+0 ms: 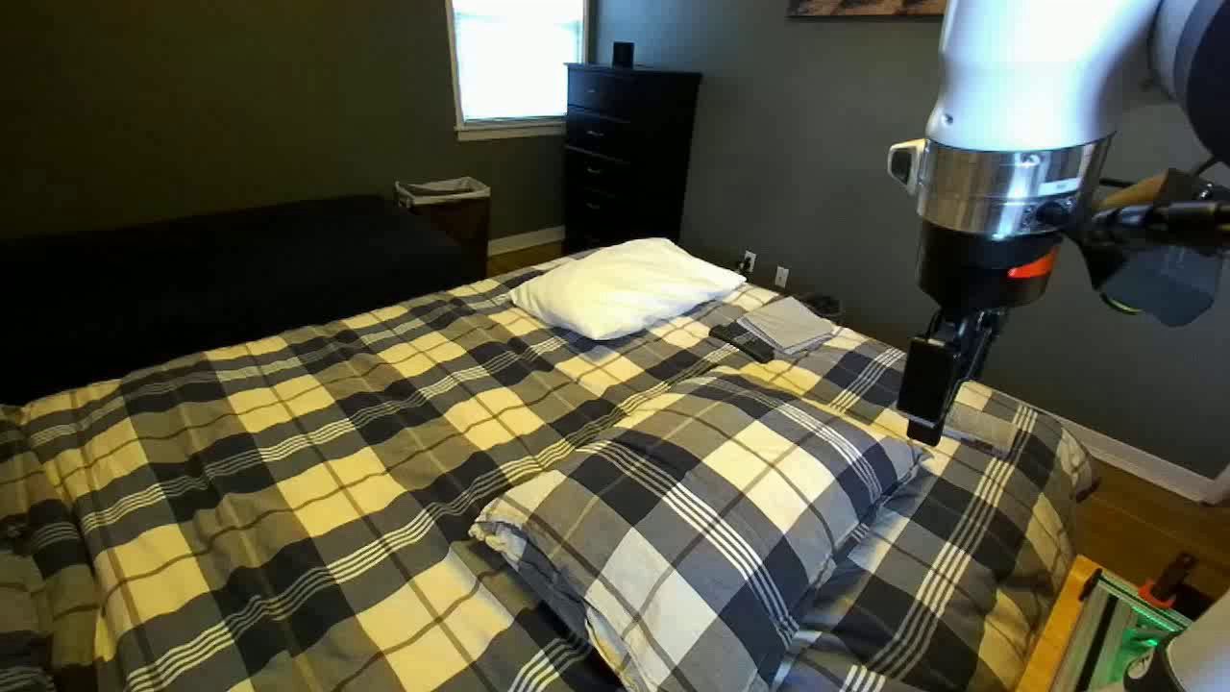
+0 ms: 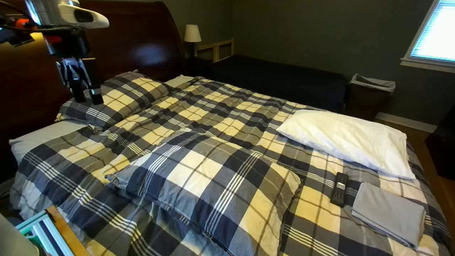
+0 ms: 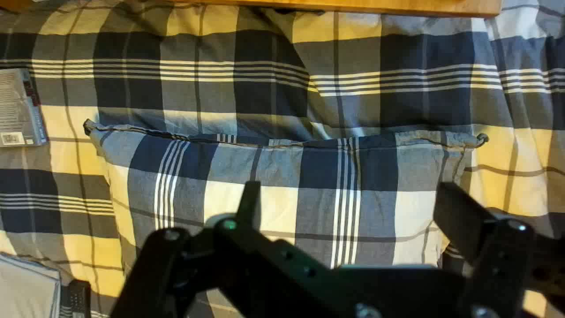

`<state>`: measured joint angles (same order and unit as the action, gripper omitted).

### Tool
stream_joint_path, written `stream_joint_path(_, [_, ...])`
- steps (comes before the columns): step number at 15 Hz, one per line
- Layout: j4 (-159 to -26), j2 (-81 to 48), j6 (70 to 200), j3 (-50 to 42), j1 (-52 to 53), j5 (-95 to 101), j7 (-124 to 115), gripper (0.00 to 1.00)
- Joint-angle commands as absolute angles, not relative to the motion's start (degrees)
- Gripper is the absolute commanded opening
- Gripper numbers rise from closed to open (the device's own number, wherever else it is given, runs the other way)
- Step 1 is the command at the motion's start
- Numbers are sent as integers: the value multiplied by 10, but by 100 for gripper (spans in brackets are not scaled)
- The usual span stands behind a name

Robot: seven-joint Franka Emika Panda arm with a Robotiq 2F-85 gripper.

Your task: Flip over the checkered pillow at the front.

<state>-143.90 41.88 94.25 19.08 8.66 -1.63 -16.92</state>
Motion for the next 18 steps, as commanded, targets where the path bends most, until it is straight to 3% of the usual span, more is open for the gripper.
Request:
stream_joint_path(1, [-1438, 417, 942, 186, 93, -13, -173, 100])
stream_joint_path(6, [-1438, 417, 942, 186, 93, -13, -173, 100])
stream_joint_path(11, [-1403, 267, 1011, 190, 51, 29, -182, 100])
stream_joint_path(18, [-1330, 29, 1198, 274, 18, 128, -246, 100])
